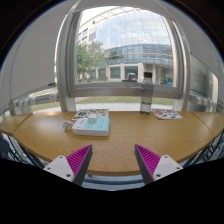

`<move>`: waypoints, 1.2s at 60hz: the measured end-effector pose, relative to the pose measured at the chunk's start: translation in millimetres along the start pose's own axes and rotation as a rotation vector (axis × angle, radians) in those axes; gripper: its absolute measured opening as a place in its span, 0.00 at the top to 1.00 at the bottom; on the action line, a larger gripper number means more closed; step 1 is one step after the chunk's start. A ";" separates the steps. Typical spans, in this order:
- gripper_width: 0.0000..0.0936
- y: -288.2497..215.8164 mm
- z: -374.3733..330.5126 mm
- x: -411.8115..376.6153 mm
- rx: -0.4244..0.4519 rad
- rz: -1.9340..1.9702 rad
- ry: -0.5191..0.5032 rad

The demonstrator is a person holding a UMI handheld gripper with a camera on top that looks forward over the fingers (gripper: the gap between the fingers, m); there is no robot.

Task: Unplug charger

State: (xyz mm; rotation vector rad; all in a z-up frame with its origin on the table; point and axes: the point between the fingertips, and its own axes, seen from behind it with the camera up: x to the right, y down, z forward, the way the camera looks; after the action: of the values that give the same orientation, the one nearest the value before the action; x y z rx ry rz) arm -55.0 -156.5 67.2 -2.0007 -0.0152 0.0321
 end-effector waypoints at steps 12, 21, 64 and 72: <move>0.10 -28.6 48.0 -17.1 0.010 0.004 -0.025; 0.17 -47.5 85.2 5.6 0.014 0.007 0.030; 0.83 -93.4 62.5 141.0 0.011 0.070 0.017; 0.84 -263.8 -8.8 212.9 0.323 0.032 0.019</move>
State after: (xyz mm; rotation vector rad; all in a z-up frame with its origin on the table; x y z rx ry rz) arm 159.2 -49.0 307.2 -1.6784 0.0328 0.0334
